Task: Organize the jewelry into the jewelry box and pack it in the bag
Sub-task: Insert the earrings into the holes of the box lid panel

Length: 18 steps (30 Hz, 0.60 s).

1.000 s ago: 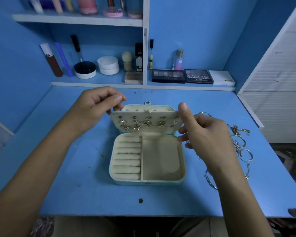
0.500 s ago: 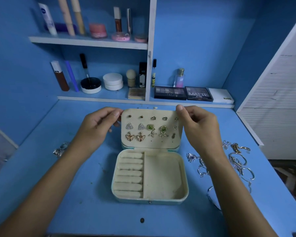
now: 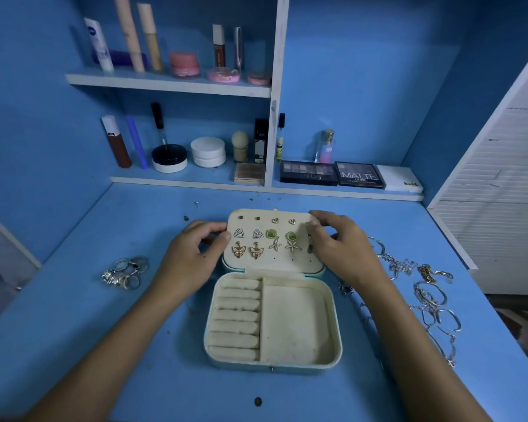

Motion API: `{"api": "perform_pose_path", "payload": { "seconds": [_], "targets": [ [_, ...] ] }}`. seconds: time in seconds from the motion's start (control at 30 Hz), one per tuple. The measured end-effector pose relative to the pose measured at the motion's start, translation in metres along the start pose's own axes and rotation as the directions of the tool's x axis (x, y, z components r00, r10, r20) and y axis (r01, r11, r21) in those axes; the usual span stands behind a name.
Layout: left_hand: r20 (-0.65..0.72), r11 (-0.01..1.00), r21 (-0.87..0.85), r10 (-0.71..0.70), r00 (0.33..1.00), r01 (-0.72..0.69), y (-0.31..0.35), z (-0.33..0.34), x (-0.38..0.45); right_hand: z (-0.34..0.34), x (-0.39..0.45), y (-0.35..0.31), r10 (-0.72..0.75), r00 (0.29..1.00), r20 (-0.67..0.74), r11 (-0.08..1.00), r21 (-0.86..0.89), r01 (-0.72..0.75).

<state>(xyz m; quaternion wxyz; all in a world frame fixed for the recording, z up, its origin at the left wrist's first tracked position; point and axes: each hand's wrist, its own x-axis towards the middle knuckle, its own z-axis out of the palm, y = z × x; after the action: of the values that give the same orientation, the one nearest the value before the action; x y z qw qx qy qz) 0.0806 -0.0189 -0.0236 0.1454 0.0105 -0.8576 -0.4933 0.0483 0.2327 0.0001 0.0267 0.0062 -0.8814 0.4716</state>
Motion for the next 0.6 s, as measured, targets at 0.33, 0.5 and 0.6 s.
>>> {"api": "perform_pose_path", "payload": {
  "seconds": [0.33, 0.5, 0.6],
  "targets": [
    [0.049, 0.984, 0.175, 0.034, 0.998, -0.042, -0.004, 0.003, -0.007, 0.002, 0.003, 0.004, 0.007, 0.998, 0.059, 0.999, -0.047, -0.004],
    [0.063, 0.984, 0.175, 0.022, 0.998, -0.032, -0.003, 0.003, -0.007, -0.001, 0.007, 0.003, 0.028, 0.997, 0.07, 0.998, -0.056, -0.024],
    [0.066, 0.984, 0.179, 0.011, 0.998, -0.023, -0.004, 0.002, -0.007, -0.001, 0.015, -0.001, 0.017, 0.999, 0.036, 0.996, -0.085, -0.014]
  ]
}}
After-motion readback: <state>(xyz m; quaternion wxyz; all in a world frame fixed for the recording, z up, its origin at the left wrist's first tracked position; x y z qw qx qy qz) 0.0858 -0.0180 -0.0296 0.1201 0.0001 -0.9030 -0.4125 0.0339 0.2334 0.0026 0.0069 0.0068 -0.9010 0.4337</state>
